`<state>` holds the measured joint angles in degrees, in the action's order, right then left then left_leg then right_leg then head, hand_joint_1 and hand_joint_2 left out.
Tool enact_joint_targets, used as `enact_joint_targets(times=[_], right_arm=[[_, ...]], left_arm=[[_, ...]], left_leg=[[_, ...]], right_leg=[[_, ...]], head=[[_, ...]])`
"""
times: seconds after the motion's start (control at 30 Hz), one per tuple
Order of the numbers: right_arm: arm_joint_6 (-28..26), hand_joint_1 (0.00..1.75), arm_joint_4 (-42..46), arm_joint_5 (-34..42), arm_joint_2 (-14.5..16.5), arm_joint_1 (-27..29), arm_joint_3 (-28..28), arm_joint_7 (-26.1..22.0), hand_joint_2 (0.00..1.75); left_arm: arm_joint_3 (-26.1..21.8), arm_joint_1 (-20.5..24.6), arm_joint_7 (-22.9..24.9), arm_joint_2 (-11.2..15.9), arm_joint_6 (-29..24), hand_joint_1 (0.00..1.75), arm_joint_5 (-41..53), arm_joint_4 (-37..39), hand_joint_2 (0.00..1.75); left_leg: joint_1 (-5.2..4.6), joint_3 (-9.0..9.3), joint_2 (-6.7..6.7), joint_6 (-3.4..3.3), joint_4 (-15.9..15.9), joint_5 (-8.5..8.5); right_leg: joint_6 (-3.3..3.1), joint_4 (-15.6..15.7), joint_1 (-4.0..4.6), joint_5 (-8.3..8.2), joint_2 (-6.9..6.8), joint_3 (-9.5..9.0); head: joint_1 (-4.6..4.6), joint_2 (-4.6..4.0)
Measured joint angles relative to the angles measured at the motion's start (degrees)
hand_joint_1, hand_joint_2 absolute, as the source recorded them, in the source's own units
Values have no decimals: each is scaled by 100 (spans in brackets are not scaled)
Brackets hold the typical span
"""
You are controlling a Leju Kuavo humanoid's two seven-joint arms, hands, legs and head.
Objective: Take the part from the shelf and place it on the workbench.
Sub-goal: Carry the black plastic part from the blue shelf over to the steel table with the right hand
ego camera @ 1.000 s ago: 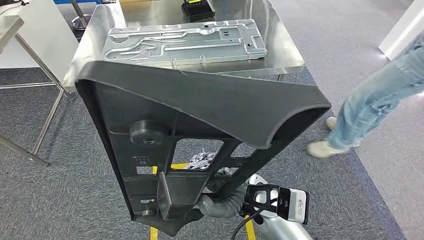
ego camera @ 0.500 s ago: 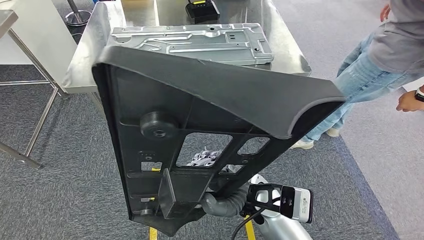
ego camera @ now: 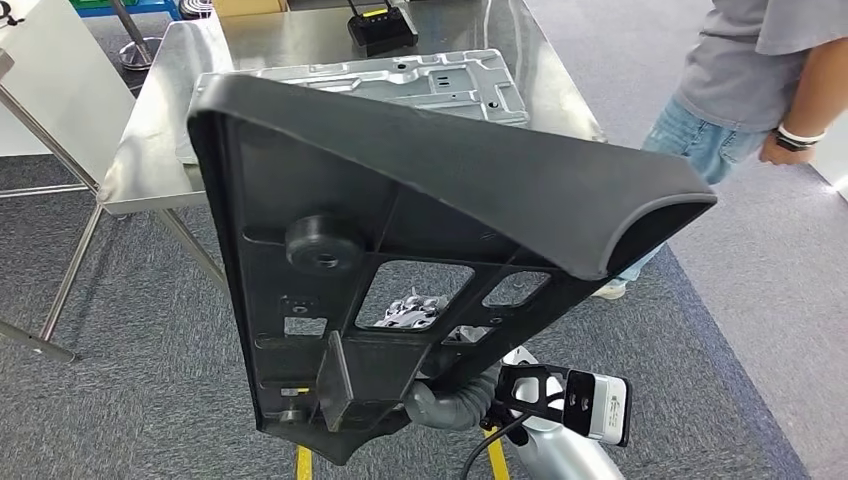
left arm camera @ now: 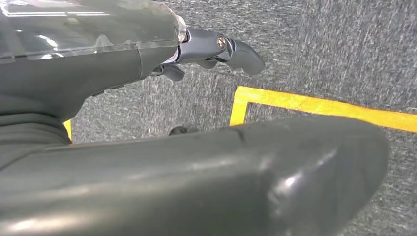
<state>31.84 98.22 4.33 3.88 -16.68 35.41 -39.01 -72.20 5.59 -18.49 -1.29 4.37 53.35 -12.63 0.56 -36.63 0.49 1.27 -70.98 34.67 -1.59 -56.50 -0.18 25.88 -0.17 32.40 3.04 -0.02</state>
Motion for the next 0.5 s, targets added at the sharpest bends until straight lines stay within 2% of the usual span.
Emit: enact_joint_targets(times=[0.03,0.07,0.1,0.13,0.17,0.2,0.23,0.37,0.4,0.43,0.5], right_arm=[[-2,175,-3,-5,-1,4,0,0,175],[-2,175,-6,-9,-1,7,0,0,175],[-3,175,-8,-11,-1,8,0,0,175],[-3,175,-9,-11,0,8,0,0,175],[-3,175,-9,-12,1,7,0,0,175],[-3,175,-10,-13,2,4,1,0,175],[-3,175,-10,-14,3,2,1,0,175],[4,175,-12,-10,10,-15,0,0,175],[9,175,-13,-4,11,-24,0,0,175],[14,175,-17,3,12,-30,0,0,175],[17,175,-41,19,11,-35,0,0,175]], left_arm=[[-1,-11,0,2,1,0,0,0,0],[-1,-21,0,2,1,0,0,0,0],[-2,-27,0,3,2,0,0,0,0],[-1,-29,0,5,2,0,0,0,0],[-1,-27,0,8,2,0,0,0,0],[0,-24,1,9,2,0,0,0,0],[1,-23,0,10,2,0,0,0,0],[-2,-26,-2,7,2,0,0,0,0],[-2,-22,-3,6,2,0,0,0,0],[-2,-19,-4,5,2,0,0,0,0],[-2,-15,-4,5,2,0,0,0,0]], left_leg=[[15,-171,0,22,-207,-5],[31,-246,1,39,-211,-127],[45,-195,2,48,38,-371],[57,-61,2,50,447,-652],[57,83,-1,48,813,-848],[48,200,-6,26,1094,-964],[33,254,-12,-1,1229,-981],[31,316,-25,-149,1309,-920],[42,348,-25,-188,1331,-909],[45,378,-21,-221,1344,-892],[41,423,-16,-258,1345,-842]], right_leg=[[5,-5,-1,30,15,-28],[14,-13,-3,65,30,-64],[28,-25,-6,106,43,-112],[48,-39,-8,155,50,-164],[71,-51,-2,200,54,-206],[101,-65,4,238,60,-228],[134,-71,9,263,65,-234],[265,-155,-3,360,66,-211],[295,-354,-7,457,61,-117],[315,-676,-17,589,57,54],[341,-1484,-23,845,54,557]], head=[[0,0],[0,0],[0,0],[0,0],[0,0],[0,0],[0,0],[-2,0],[-2,0],[-2,0],[-2,0]])
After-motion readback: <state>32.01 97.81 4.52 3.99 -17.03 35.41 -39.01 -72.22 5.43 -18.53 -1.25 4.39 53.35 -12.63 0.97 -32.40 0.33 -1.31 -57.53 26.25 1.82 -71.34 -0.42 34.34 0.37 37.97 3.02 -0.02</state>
